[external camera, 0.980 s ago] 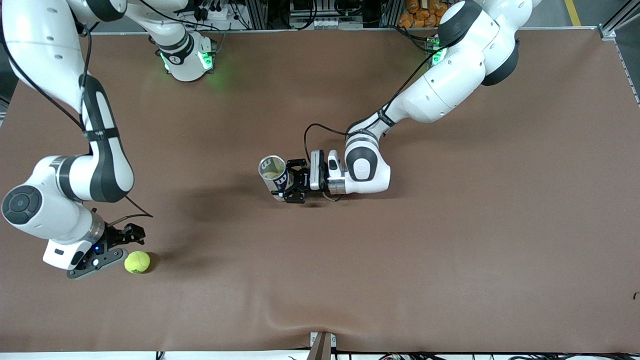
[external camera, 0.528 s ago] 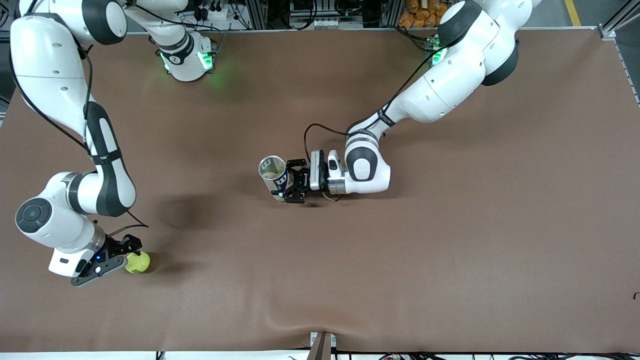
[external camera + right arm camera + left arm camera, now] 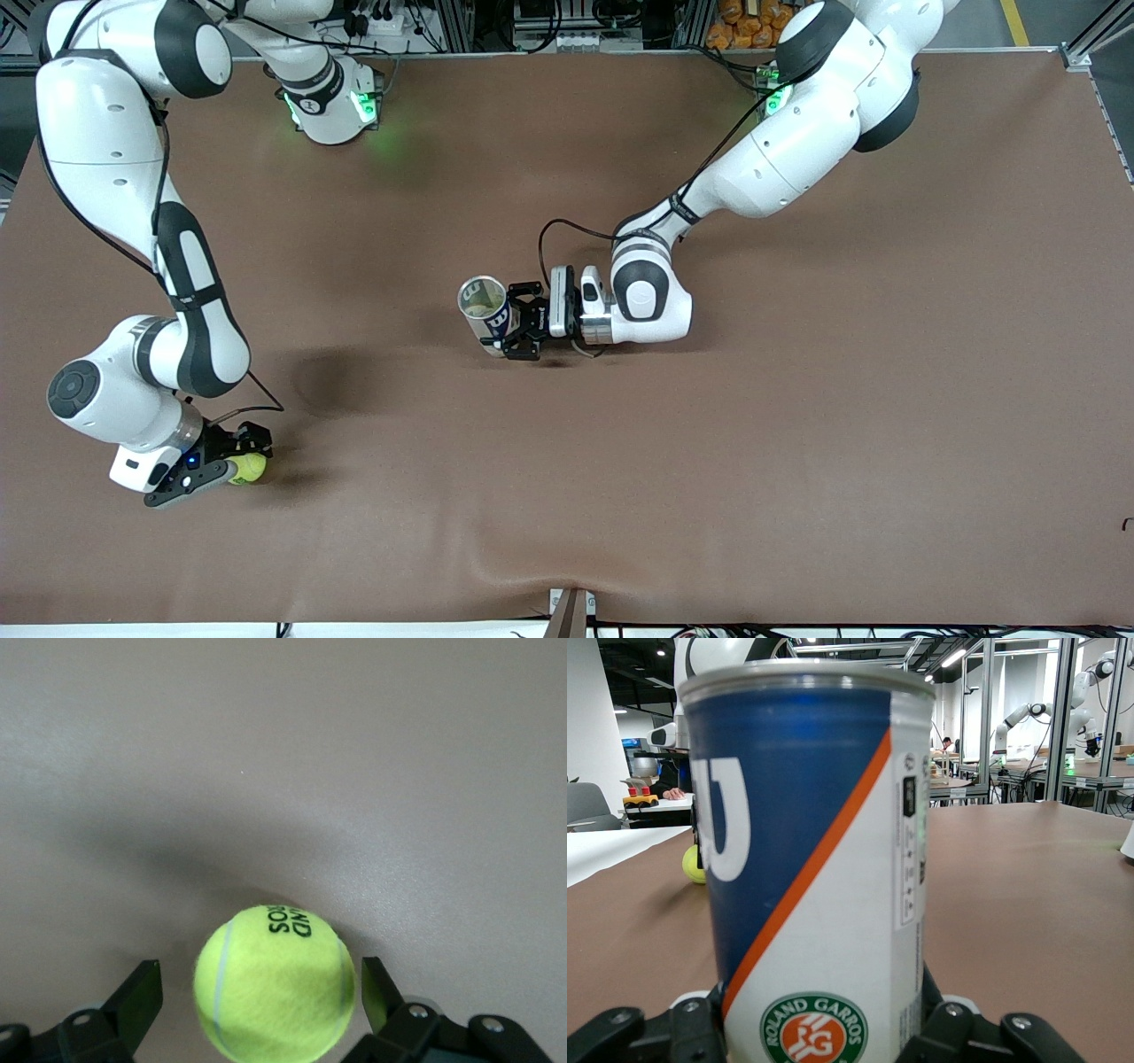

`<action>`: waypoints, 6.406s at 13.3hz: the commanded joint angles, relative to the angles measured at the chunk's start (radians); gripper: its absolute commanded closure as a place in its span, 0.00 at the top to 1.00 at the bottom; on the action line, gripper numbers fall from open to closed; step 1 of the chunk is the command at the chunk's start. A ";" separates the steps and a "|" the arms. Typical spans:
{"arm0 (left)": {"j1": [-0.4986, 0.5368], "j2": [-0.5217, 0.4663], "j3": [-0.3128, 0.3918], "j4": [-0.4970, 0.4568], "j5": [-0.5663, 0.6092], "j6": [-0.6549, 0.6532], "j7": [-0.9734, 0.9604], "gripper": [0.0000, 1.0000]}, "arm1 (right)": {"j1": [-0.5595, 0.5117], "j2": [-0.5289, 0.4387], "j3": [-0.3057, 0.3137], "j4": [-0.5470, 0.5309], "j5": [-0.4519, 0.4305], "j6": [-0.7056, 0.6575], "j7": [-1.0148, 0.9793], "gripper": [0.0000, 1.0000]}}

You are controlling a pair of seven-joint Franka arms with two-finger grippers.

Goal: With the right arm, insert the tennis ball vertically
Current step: 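Grasp the second tennis ball with the right gripper, then carry the second ball over the can opening with the right gripper, then lower the ball into the can and open the right gripper, then withdraw the right gripper while the left gripper holds the can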

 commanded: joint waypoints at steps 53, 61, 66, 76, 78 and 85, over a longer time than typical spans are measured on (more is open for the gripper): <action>-0.014 0.022 0.001 0.013 -0.032 0.002 0.039 0.95 | 0.563 -0.466 0.013 -0.081 0.028 -0.595 1.687 1.00; -0.018 0.020 0.001 0.013 -0.032 0.002 0.042 1.00 | 0.656 -0.422 0.016 -0.104 -0.091 -0.721 1.693 1.00; -0.018 0.020 0.001 0.013 -0.031 0.002 0.042 1.00 | 0.641 -0.394 0.015 -0.083 -0.087 -0.729 1.690 1.00; 0.034 0.005 0.010 -0.022 -0.017 0.002 0.039 1.00 | 0.471 -0.481 0.012 0.092 -0.010 -0.836 1.467 1.00; 0.044 -0.007 0.010 -0.038 -0.017 0.000 0.039 1.00 | 0.368 -0.489 0.013 0.092 -0.009 -0.834 1.295 1.00; 0.117 -0.082 0.009 -0.188 -0.015 -0.044 0.039 1.00 | 0.172 -0.667 0.015 -0.102 -0.036 -0.857 0.796 1.00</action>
